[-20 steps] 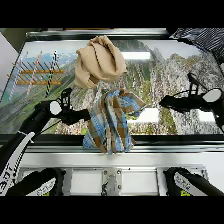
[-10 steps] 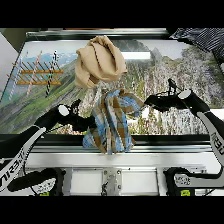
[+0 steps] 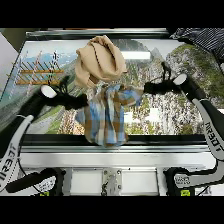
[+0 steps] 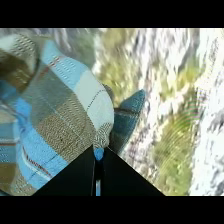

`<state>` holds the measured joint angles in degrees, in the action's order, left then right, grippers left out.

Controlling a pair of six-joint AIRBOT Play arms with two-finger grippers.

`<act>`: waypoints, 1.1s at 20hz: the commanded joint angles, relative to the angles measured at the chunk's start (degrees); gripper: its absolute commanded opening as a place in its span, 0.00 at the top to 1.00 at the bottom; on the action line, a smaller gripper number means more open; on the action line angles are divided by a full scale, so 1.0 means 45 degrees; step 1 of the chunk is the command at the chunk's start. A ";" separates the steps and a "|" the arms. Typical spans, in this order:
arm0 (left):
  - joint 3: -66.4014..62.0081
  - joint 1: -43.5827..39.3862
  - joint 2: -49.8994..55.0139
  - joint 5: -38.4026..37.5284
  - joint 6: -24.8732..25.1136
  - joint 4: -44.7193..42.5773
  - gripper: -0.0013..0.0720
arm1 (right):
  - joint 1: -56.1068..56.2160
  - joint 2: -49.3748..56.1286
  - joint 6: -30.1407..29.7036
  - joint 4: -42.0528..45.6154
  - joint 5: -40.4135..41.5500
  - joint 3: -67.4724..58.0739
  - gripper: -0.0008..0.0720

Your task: Fold the clothes and pants, and hang the long-sleeved shirts on hangers.

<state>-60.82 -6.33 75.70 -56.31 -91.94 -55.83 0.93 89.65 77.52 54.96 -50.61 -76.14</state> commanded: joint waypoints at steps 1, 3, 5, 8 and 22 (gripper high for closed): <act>-0.2943 0.0942 -0.2035 -0.1049 0.0049 -0.1302 0.97 | 0.0083 -0.1219 -0.0073 0.2089 -0.1943 -0.3507 0.97; -0.3643 0.0811 -0.3439 -0.2127 0.0034 -0.2341 0.97 | 0.0165 -0.2565 -0.0083 0.2720 -0.1880 -0.4197 0.97; -0.3177 0.0238 -0.4721 -0.4061 -0.0019 -0.3196 0.97 | 0.0340 -0.3779 -0.0078 0.3517 -0.2302 -0.3706 0.97; -0.0209 -0.1651 -0.6572 -0.6139 -0.0661 -0.3264 0.97 | 0.0432 -0.5275 -0.0078 0.3949 -0.3240 -0.1001 0.97; 0.2438 -0.3405 -0.6931 -0.2453 -0.2118 -0.3589 0.05 | -0.1049 -0.9520 0.1180 0.5265 -0.3774 0.5134 0.14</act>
<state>-45.84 -27.75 40.93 -73.80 -104.51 -71.81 -1.85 49.19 80.66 78.04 -67.16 -53.78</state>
